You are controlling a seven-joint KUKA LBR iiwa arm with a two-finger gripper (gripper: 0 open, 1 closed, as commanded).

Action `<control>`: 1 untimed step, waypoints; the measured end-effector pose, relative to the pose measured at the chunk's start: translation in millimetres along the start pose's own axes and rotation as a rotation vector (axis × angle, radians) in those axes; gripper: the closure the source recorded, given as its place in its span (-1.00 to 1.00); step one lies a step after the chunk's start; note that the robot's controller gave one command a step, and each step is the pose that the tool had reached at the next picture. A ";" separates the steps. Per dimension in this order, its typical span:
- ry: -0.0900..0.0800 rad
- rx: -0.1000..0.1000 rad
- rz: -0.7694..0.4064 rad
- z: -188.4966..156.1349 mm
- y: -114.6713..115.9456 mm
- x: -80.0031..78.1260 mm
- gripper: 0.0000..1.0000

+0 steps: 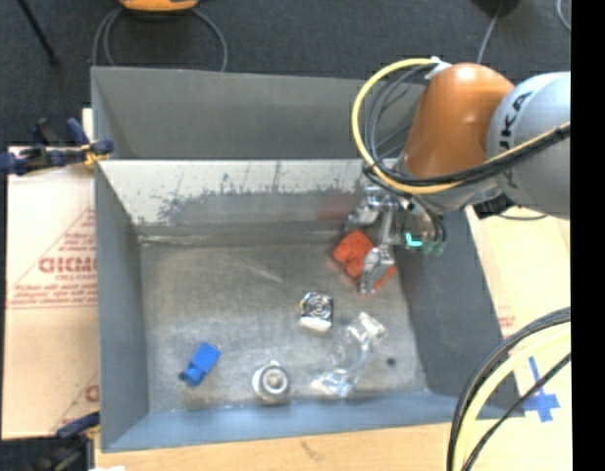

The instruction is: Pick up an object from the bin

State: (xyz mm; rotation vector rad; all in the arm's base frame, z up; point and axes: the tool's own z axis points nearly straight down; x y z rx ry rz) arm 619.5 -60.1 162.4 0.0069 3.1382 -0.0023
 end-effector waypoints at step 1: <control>-0.004 -0.005 0.186 48.3 -49.9 57.2 -1.00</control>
Offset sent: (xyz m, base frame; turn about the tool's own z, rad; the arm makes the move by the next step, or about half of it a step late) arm -0.0606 -0.0495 -0.0534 0.1844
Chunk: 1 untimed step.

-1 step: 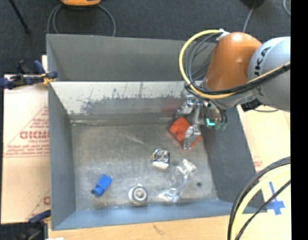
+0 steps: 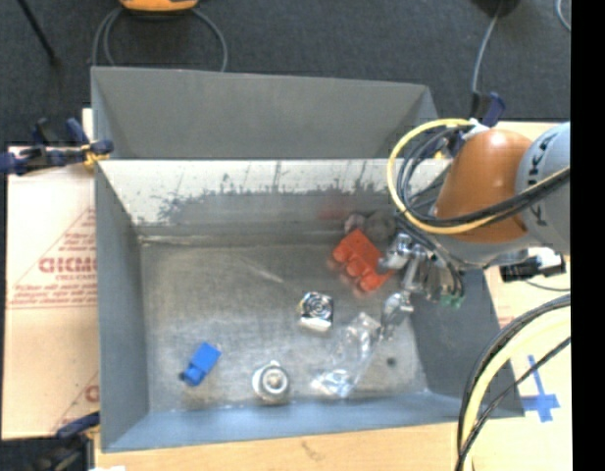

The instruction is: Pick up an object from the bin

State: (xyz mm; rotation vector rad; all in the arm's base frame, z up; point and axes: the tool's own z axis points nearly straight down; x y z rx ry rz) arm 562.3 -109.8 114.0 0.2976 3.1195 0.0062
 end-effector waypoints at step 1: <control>0.005 0.005 -0.143 10.9 0.1 12.4 -1.00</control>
Offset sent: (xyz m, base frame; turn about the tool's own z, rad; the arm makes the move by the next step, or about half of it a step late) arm -0.0572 0.0149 -0.0422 -0.4274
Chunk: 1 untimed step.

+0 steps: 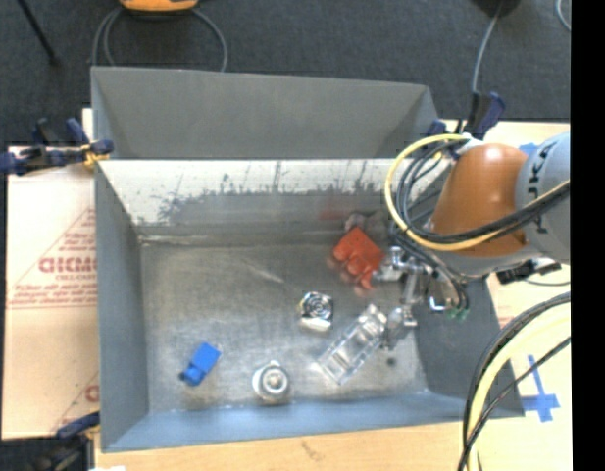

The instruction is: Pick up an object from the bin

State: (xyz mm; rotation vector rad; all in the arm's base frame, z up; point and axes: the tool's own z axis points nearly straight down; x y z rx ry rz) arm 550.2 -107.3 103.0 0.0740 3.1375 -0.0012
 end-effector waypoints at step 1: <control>-0.005 0.002 -0.361 15.2 13.3 43.4 -1.00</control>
Offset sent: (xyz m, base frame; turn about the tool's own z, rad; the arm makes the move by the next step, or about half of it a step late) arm -0.0449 0.0171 -0.0174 -0.3641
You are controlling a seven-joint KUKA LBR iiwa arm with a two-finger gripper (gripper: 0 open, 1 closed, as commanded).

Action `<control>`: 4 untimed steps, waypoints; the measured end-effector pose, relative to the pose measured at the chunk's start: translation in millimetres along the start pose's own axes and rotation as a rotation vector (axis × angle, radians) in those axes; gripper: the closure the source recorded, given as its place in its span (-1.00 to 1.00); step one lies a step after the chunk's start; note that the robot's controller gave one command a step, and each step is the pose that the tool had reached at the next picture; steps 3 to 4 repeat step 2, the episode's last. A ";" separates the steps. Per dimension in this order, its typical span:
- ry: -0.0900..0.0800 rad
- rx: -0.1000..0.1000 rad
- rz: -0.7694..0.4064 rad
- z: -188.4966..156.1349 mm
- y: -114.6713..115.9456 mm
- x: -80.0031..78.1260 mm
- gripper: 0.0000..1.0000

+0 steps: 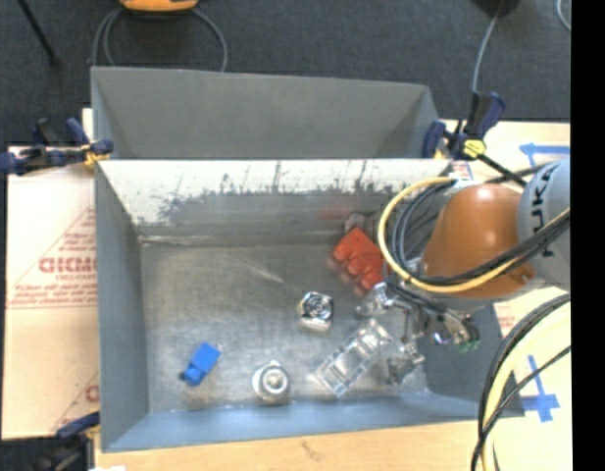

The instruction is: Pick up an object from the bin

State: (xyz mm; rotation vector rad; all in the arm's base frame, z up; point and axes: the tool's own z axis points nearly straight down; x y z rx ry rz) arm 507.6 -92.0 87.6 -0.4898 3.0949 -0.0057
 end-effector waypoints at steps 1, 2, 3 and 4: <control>-0.004 0.002 -0.001 -1.1 -0.6 -1.3 1.00; 0.002 -0.002 -0.382 -114.7 -21.7 3.3 1.00; 0.002 -0.002 -0.382 -114.7 -21.7 3.3 1.00; 0.002 -0.002 -0.382 -114.7 -21.7 3.3 1.00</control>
Offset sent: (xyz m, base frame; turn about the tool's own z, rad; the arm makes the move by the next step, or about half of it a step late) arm 0.0000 0.0000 0.0000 0.0000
